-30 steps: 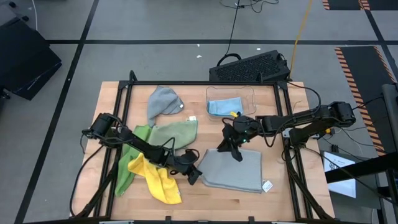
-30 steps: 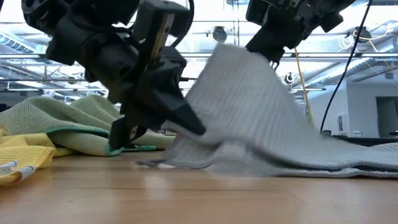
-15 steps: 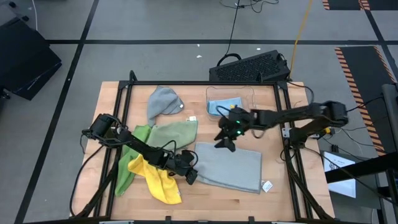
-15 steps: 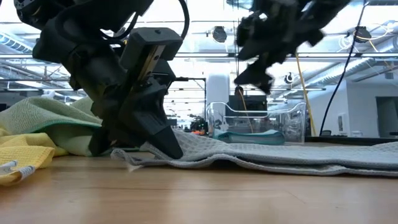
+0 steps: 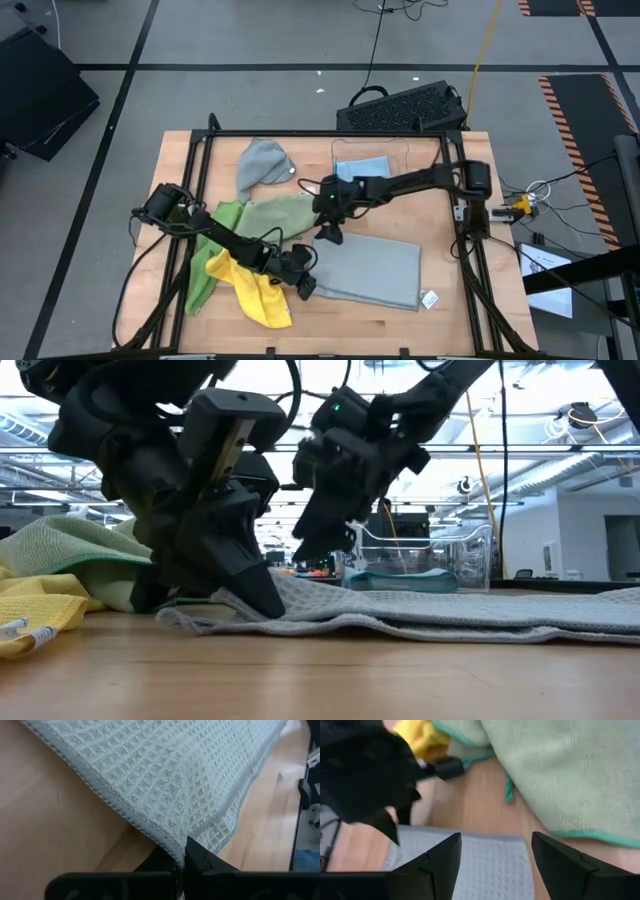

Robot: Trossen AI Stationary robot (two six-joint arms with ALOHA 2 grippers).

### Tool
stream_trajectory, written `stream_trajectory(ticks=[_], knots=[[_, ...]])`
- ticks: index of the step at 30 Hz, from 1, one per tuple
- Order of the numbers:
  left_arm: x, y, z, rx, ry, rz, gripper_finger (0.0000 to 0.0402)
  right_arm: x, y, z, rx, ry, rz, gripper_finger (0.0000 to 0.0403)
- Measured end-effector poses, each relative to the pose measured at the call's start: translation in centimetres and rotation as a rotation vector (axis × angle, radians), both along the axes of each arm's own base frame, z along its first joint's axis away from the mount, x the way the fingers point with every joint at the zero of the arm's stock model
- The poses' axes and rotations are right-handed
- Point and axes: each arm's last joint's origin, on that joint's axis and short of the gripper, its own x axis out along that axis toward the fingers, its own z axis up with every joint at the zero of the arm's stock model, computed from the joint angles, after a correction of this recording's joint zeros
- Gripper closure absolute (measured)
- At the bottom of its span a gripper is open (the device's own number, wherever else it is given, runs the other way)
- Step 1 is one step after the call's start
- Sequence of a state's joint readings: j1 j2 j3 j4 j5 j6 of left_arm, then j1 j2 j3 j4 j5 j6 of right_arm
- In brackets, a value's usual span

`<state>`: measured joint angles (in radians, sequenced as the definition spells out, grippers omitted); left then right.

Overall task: Fold microfiber towels
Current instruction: Fold the light gray towel

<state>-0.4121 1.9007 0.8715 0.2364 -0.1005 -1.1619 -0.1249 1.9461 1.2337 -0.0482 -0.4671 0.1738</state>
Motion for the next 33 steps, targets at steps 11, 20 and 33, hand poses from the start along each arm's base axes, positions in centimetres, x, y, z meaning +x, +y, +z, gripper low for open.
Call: stream_trajectory(ticks=[11, 20, 33], knots=[[-0.1, -0.1, 0.0, 0.002, 0.006, -0.007, 0.0393, 1.0, -0.1, -3.2, -0.084, -0.018, 0.106, 0.0201], [-0.1, 0.1, -0.1, 0.014, 0.020, -0.016, 0.0394, 1.5, -0.1, -5.0, -0.056, -0.019, 0.111, 0.0216], [-0.1, 0.3, -0.2, 0.000, 0.028, -0.017, 0.0394, 0.3, -0.4, -4.5, 0.047, 0.019, 0.212, 0.0394]])
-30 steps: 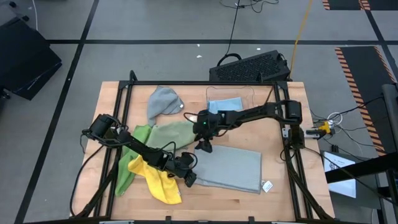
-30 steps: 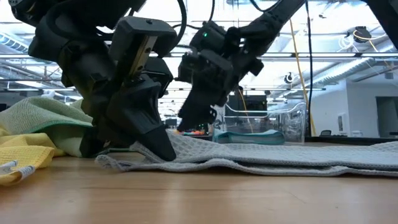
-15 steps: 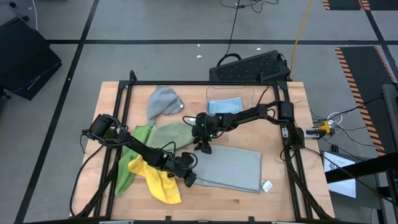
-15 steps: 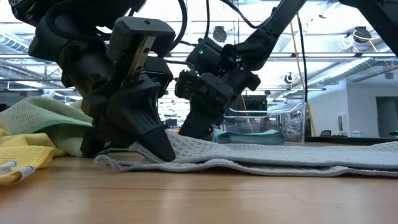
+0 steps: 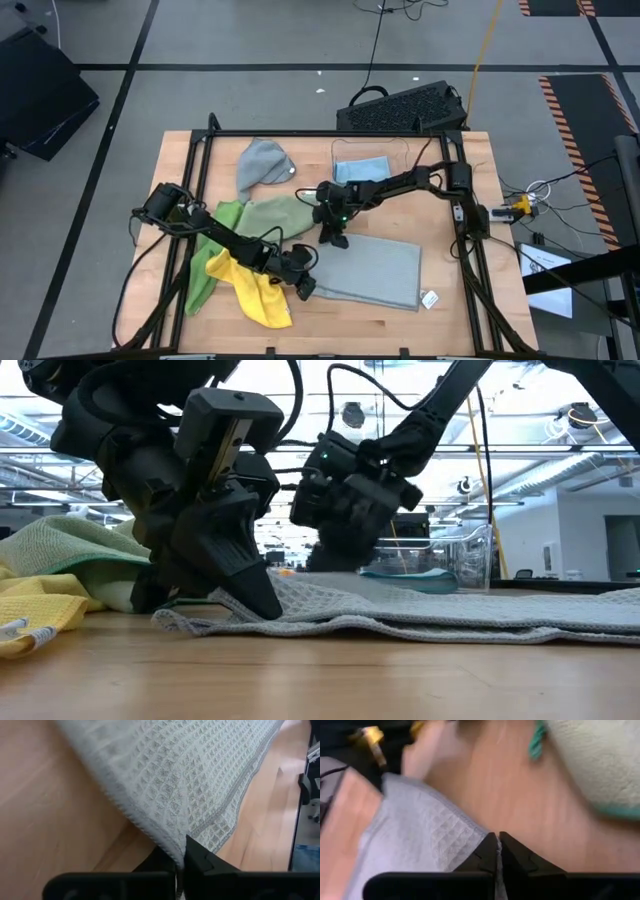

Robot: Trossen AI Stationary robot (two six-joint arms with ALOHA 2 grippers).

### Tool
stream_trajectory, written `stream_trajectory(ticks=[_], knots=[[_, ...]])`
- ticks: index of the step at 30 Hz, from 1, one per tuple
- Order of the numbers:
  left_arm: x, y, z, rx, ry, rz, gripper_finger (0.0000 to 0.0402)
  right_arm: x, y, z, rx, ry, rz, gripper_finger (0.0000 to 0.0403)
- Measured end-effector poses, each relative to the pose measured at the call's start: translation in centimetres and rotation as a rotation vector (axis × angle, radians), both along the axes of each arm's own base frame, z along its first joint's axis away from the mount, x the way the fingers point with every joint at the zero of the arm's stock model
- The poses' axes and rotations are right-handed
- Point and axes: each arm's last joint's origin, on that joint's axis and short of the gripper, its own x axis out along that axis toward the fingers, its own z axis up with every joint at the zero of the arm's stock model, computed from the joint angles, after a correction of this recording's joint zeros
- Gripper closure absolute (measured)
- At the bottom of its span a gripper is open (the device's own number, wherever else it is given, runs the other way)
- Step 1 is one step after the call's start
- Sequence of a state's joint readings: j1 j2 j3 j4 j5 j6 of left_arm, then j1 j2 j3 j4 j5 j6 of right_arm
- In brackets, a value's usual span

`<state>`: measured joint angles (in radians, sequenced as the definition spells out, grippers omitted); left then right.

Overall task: Fold microfiber towels
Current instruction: Fold the light gray towel

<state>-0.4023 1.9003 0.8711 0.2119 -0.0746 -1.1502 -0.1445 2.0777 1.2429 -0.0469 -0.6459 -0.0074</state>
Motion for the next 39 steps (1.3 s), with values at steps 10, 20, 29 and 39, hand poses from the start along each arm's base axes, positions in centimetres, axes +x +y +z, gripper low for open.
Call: stream_trajectory(ticks=[10, 20, 29, 39], knots=[[0.8, 3.4, 4.2, -0.148, -0.074, -0.060, 0.0397, -4.7, -0.1, 11.2, -0.131, -0.035, -0.034, 0.0400], [0.4, 5.9, 14.2, 0.013, -0.363, -0.126, 0.0397, -12.9, 5.9, 22.8, -0.031, -0.161, -0.175, 0.0401], [1.7, 4.2, 25.5, -0.063, -0.506, -0.437, 0.0398, -17.5, 12.2, 27.2, 0.321, -0.169, -0.202, 0.0402], [1.7, 5.8, 27.3, 0.314, -0.533, -0.537, 0.0397, -18.2, 11.3, 27.5, 0.246, -0.210, -0.393, 0.0402]])
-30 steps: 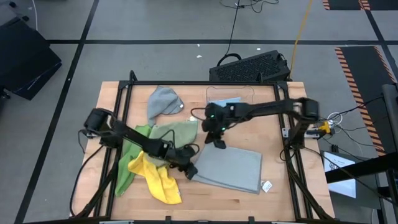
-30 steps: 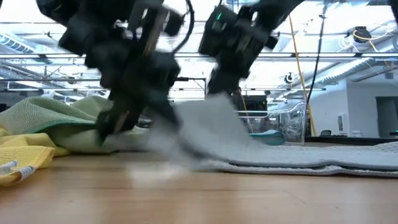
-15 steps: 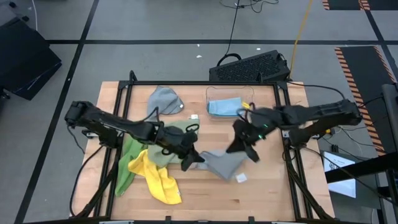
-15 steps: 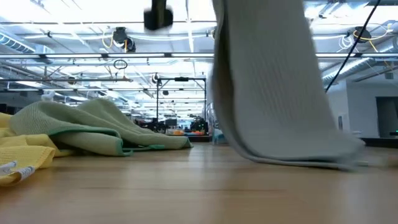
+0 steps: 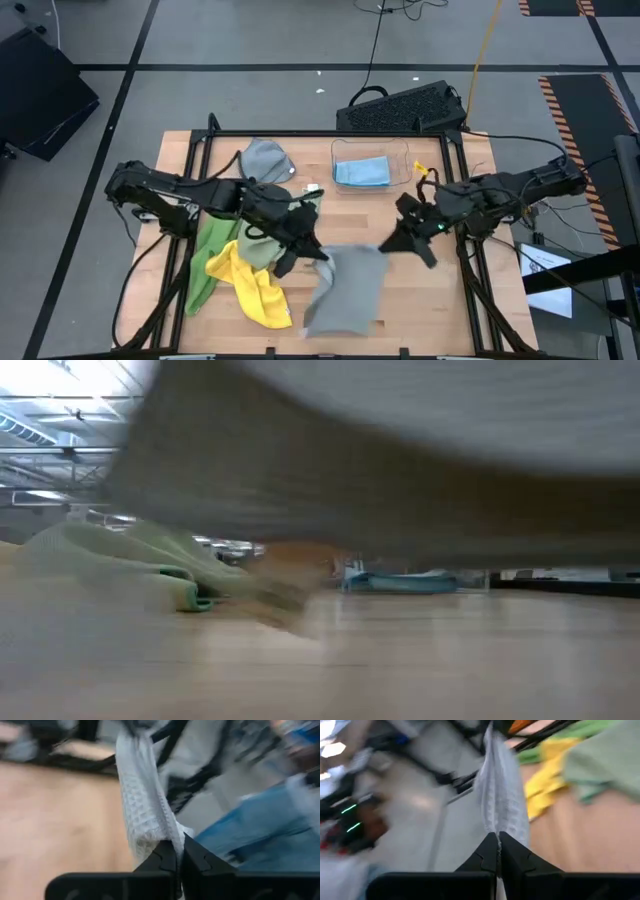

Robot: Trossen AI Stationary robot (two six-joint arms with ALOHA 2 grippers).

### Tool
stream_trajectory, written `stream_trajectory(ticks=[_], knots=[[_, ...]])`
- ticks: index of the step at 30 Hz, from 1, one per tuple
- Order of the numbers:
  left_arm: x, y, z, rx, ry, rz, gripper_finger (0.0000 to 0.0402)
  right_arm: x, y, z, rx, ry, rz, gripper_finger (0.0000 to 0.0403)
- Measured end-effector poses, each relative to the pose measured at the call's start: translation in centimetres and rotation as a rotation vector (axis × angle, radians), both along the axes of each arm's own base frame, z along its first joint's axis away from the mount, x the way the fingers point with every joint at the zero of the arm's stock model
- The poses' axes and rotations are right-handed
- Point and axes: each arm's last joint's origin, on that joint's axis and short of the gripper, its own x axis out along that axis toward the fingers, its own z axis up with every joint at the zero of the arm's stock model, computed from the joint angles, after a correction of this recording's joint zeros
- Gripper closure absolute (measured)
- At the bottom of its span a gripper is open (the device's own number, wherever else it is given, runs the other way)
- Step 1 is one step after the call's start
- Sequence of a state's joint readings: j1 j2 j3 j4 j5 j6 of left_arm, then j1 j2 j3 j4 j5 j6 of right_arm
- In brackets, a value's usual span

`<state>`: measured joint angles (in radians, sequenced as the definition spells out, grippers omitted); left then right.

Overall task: Fold microfiber towels
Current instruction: Fold the light gray towel

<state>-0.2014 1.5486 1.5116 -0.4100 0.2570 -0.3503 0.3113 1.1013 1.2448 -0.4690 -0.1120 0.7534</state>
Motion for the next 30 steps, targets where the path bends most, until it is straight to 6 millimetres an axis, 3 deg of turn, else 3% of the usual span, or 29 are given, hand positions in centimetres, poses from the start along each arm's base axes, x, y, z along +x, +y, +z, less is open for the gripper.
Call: stream_trajectory(ticks=[6, 12, 17, 20, 25, 30], knots=[[1.0, 2.8, -6.2, 0.211, 0.260, 0.084, 0.0386, 1.0, -2.5, -4.7, -0.100, 0.200, -0.206, 0.0402], [2.7, 5.0, -12.7, 0.346, 0.389, 0.117, 0.0395, 1.1, -5.0, -12.3, -0.125, 0.329, -0.339, 0.0402], [4.1, 6.7, -15.9, 0.454, 0.447, 0.176, 0.0380, 0.4, -6.6, -17.2, -0.092, 0.322, -0.414, 0.0402], [4.4, 7.5, -17.1, 0.510, 0.479, 0.201, 0.0386, 0.0, -7.4, -18.9, -0.073, 0.289, -0.455, 0.0402], [4.4, 8.9, -17.1, 0.621, 0.487, 0.284, 0.0393, -0.3, -8.4, -20.2, -0.094, 0.154, -0.477, 0.0401], [4.1, 10.1, -16.4, 0.729, 0.496, 0.407, 0.0343, -0.5, -9.4, -20.6, -0.107, 0.120, -0.513, 0.0401]])
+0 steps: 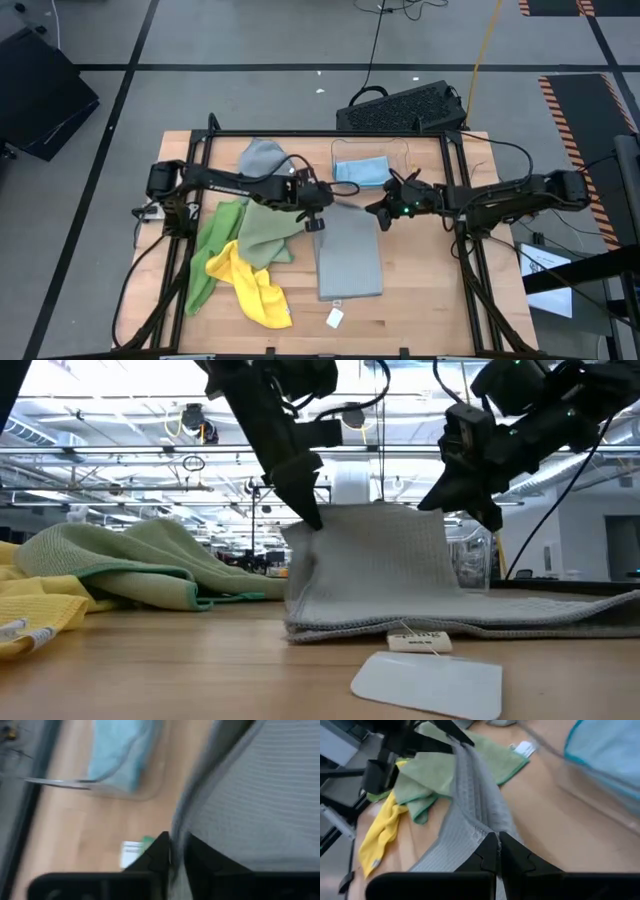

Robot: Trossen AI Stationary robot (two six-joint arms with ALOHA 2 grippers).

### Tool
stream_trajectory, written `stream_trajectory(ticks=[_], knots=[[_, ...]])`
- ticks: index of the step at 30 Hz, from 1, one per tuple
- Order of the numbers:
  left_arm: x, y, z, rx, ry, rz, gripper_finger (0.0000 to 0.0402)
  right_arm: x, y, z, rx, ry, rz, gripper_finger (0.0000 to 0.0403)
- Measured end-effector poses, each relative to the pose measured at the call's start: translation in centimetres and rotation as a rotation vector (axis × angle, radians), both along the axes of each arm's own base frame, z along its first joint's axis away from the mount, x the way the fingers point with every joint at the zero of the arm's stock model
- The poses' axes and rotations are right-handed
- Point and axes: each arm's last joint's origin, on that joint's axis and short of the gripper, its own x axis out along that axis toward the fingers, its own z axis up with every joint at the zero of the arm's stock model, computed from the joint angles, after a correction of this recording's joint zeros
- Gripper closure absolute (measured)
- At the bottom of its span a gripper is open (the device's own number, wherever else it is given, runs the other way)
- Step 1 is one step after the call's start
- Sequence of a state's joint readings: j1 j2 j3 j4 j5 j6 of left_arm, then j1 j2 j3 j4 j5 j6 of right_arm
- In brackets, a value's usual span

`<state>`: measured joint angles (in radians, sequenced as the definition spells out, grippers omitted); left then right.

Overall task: Fold microfiber towels
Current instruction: Fold the light gray towel

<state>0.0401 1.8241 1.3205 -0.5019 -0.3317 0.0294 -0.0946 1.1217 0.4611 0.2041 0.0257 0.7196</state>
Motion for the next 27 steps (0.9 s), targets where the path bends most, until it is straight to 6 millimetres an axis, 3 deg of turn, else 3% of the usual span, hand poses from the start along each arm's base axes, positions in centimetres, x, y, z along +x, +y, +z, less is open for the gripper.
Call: stream_trajectory(ticks=[7, 12, 15, 18, 22, 27], knots=[[-0.4, 0.5, 0.4, -0.009, 0.005, 0.047, 0.0236, -0.1, -0.9, 0.1, -0.042, -0.002, 0.012, 0.0391], [-1.4, 1.1, -0.2, -0.127, 0.067, 0.162, 0.0213, -0.4, -1.6, -0.3, 0.017, 0.033, -0.053, 0.0319], [-1.4, 1.7, -0.3, -0.287, 0.044, 0.200, 0.0221, -0.9, -2.0, -0.7, 0.084, 0.085, -0.078, 0.0275], [-0.5, 1.2, 0.2, -0.473, -0.064, 0.172, 0.0243, -1.3, -2.0, -0.6, 0.165, 0.096, 0.003, 0.0245], [1.2, -1.8, 0.8, -0.561, -0.207, 0.060, 0.0285, -2.2, -1.4, -0.1, 0.252, 0.109, 0.076, 0.0236], [2.7, -5.9, -1.4, -0.495, -0.232, 0.010, 0.0338, -3.3, -0.5, 1.0, 0.294, 0.085, 0.094, 0.0245]])
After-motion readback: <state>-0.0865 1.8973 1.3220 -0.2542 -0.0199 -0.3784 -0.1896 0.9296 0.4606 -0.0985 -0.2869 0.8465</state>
